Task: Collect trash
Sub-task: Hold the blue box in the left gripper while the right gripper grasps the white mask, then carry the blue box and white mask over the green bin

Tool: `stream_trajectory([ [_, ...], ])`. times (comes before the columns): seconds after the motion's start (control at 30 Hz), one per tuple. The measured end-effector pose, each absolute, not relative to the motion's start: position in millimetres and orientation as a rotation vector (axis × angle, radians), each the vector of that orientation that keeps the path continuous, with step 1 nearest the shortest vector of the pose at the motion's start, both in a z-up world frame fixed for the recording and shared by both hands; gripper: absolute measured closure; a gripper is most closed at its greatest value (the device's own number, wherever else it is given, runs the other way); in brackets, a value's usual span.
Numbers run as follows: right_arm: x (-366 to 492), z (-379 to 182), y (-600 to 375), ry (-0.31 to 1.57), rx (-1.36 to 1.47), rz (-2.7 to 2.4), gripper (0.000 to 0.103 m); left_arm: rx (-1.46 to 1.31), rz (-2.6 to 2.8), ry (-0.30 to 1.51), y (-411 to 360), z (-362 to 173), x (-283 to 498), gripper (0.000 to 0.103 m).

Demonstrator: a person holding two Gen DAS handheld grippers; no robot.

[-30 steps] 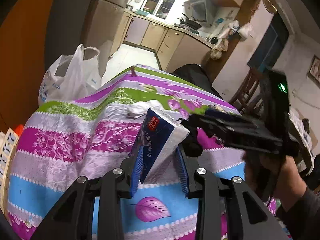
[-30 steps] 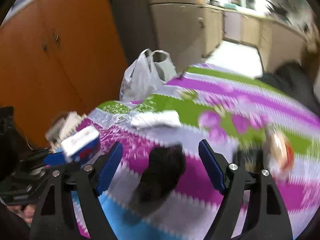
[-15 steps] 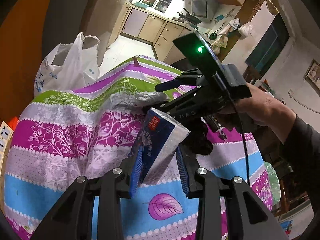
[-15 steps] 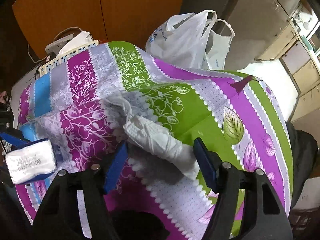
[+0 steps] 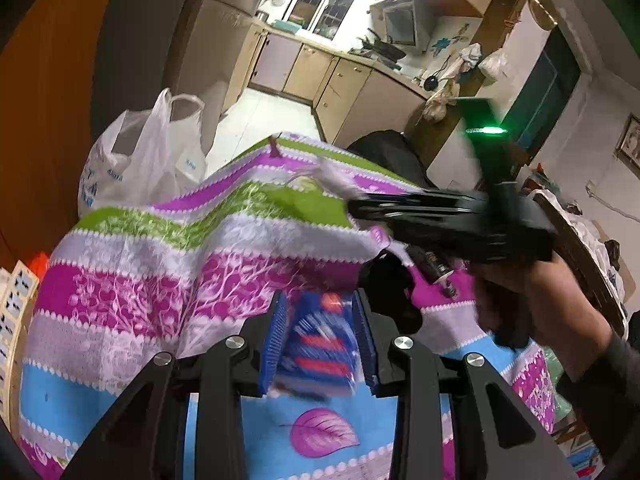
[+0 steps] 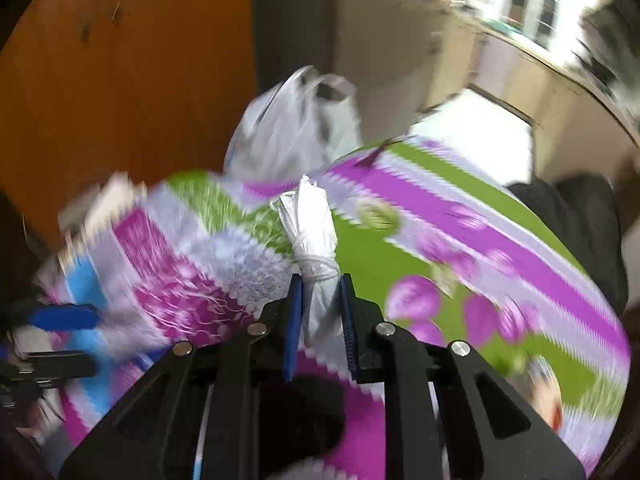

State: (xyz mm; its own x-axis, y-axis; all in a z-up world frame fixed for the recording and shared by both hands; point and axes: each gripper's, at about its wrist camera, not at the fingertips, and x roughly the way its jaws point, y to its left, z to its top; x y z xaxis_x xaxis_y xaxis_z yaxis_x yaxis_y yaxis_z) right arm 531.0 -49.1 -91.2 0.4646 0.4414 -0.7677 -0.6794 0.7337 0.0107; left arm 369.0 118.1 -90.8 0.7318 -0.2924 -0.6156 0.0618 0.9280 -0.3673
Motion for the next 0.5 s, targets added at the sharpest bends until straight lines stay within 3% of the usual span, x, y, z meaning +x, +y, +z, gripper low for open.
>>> stream_trajectory([
  [0.17,484,-56,-127,0.770,-0.157,0.598,0.086,-0.212,-0.292,0.791,94,-87,369,0.067],
  [0.23,464,-55,-153,0.771,-0.098,0.578,0.085,-0.139,-0.312,0.801,73,-90,362,0.053],
  [0.3,444,-60,-176,0.771,-0.059,0.560,0.085,-0.082,-0.251,0.772,60,-93,357,0.029],
  [0.37,431,-66,-192,0.777,-0.018,0.542,0.085,-0.083,-0.228,0.778,53,-103,358,0.025],
  [0.43,416,-75,-210,0.786,0.026,0.509,0.085,-0.063,-0.199,0.823,49,-118,365,0.026],
  [0.5,400,-79,-230,0.781,0.072,0.472,0.085,-0.023,-0.156,0.873,44,-133,374,0.052],
])
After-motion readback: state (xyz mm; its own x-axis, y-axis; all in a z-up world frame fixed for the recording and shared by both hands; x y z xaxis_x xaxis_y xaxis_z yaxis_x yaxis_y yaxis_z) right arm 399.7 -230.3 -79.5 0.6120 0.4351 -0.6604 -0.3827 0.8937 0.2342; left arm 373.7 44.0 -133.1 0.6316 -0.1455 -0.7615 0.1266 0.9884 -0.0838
